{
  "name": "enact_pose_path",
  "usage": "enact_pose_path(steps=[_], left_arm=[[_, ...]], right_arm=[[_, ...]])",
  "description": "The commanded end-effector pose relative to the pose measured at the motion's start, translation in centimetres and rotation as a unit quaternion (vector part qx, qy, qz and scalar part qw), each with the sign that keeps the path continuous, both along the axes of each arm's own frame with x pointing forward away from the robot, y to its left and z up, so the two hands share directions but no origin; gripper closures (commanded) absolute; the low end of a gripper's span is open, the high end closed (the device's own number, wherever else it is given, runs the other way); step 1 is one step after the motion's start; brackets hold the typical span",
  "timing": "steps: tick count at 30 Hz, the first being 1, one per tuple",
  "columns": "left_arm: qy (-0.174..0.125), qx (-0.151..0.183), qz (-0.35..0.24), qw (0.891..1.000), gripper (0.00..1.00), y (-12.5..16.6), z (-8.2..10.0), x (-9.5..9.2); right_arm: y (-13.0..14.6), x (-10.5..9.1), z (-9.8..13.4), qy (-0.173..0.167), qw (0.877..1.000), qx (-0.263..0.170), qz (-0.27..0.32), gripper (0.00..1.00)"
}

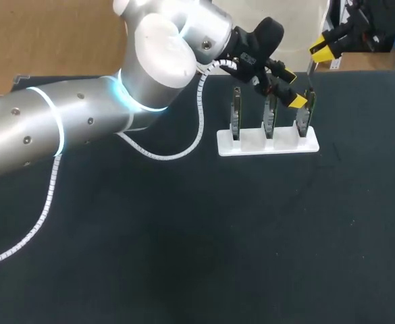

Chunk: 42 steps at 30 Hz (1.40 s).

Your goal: Pick up the optical module with the left hand, and insert it into the network port with the right hand.

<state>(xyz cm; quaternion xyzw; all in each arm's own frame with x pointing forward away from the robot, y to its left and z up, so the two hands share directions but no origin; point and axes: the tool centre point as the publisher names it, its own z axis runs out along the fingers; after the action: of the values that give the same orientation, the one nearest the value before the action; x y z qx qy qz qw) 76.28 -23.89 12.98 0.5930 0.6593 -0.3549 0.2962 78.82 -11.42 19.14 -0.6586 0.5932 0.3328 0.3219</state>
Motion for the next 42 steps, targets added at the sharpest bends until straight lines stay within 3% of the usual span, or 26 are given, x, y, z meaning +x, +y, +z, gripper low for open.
enact_pose_path(steps=[1,42], left_arm=[[0.002,0.004,-0.002,1.0,0.0,-0.06,0.14,0.17],[0.009,0.01,-0.014,1.0,0.0,-0.6,-0.2,0.0]], right_arm=[[0.04,-0.08,0.02,-0.002,1.0,-0.001,0.001,1.0],[0.16,-0.87,-0.68,-0.002,1.0,-0.011,0.002,1.0]])
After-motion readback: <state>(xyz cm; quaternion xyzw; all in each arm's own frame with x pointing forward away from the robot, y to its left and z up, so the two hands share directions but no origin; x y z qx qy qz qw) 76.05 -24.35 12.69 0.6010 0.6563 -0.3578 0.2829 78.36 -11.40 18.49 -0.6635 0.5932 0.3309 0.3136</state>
